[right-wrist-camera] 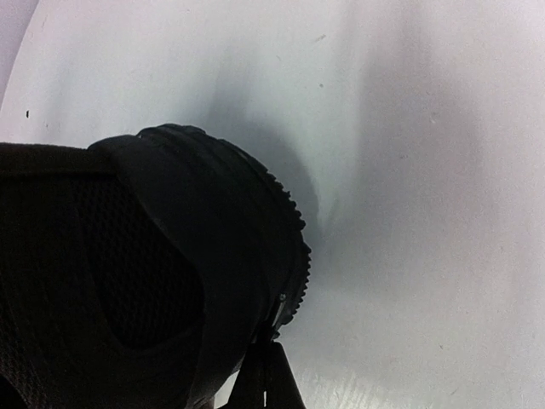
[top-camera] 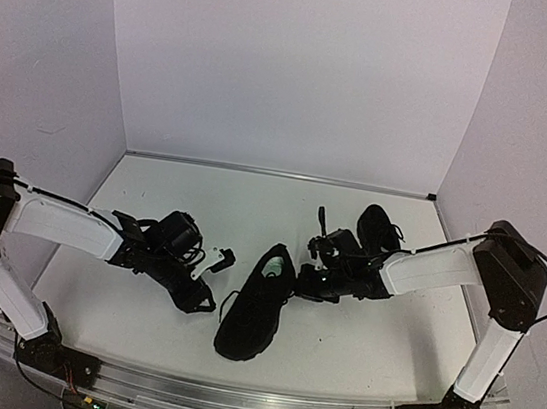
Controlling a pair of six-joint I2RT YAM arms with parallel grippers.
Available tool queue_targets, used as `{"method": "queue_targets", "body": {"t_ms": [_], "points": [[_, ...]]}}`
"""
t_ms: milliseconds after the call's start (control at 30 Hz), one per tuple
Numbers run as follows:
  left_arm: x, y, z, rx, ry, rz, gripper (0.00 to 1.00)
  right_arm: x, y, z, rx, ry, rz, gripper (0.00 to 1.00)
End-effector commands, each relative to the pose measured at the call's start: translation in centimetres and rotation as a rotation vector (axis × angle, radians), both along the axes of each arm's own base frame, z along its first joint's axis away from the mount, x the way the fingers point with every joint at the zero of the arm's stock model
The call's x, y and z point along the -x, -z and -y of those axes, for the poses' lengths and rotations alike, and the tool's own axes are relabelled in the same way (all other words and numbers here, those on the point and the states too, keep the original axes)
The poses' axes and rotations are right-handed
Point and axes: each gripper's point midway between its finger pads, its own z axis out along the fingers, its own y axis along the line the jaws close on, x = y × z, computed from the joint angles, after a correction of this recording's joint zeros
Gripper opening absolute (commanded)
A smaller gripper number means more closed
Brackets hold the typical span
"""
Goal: Tie the shoes
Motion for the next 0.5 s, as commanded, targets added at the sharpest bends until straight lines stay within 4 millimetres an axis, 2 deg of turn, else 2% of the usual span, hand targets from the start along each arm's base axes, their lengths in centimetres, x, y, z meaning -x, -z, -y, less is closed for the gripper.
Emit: {"method": "queue_targets", "body": {"t_ms": [0, 133, 400, 467], "points": [[0.0, -0.2, 2.0, 0.044, 0.086, -0.016, 0.42, -1.5, -1.7, -3.2, -0.078, -0.067, 0.037, 0.0], [-0.5, 0.3, 2.9, 0.065, 0.101, -0.008, 0.4, -2.0, -2.2, -3.6, -0.087, -0.07, 0.05, 0.0], [-0.6, 0.0, 4.8, 0.161, 0.119, -0.014, 0.4, -2.1, -3.2, -2.6, -0.094, -0.053, 0.062, 0.0], [-1.1, 0.2, 4.8, 0.159, 0.085, -0.01, 0.31, -2.1, -3.6, -2.3, -0.098, -0.051, 0.067, 0.0]]}}
